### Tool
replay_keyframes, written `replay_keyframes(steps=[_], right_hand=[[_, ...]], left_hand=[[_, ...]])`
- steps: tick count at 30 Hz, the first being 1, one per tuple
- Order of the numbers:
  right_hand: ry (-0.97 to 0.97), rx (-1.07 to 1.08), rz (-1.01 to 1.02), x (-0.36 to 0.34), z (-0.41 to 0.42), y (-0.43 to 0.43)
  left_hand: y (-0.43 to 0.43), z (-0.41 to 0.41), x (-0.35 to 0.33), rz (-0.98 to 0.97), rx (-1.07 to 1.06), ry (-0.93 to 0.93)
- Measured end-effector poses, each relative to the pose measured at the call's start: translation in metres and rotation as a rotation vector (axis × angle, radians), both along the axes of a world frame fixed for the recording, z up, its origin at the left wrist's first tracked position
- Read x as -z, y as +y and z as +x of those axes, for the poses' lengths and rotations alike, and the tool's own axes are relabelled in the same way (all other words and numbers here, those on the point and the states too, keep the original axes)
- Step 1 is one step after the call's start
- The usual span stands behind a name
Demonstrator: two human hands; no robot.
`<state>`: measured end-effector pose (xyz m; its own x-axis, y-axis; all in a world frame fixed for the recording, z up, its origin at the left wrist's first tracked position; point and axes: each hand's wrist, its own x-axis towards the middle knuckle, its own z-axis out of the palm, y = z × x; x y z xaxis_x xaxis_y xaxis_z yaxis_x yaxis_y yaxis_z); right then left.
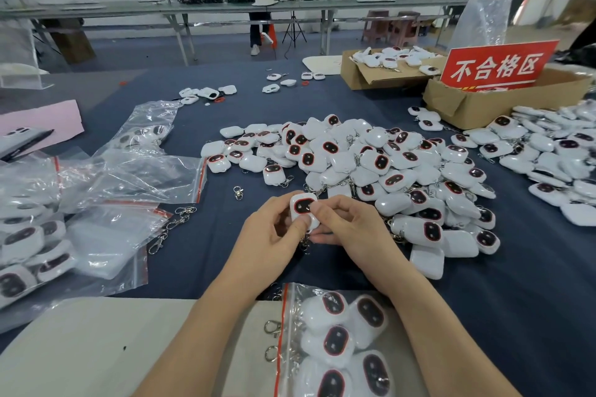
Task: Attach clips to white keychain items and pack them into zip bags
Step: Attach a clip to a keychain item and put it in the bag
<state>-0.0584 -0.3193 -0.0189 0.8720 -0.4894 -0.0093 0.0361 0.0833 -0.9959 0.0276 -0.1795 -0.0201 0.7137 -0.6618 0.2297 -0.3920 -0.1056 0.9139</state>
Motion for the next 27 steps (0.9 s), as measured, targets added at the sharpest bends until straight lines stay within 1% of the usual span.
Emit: replay_keyframes(steps=[10,12,16,19,24,27], right_hand=[[-0.004,0.017,-0.001,-0.0006,-0.0018,0.0001],[-0.003,0.037,-0.012,-0.0009,-0.0011,0.0010],[-0.041,0.078,0.042,-0.0013,0.0013,0.0028],[-0.028,0.000,-0.020,-0.0022,-0.0011,0.0051],[-0.088,-0.171,0.065,-0.0051,-0.0057,0.0032],[-0.090,-0.186,0.026,-0.0048,-0.0069,0.0037]], left_hand=[[-0.0017,0.0008,0.0001,0.008,-0.004,-0.021],[-0.0020,-0.0004,-0.0005,-0.024,0.024,-0.019],[-0.0017,-0.0014,0.0012,-0.053,0.088,0.008],[-0.0030,-0.0007,0.0043,-0.025,0.041,-0.025],[-0.0051,0.0039,0.0054,0.026,-0.036,-0.074],[-0.0039,0.0049,0.0060,0.023,-0.048,-0.092]])
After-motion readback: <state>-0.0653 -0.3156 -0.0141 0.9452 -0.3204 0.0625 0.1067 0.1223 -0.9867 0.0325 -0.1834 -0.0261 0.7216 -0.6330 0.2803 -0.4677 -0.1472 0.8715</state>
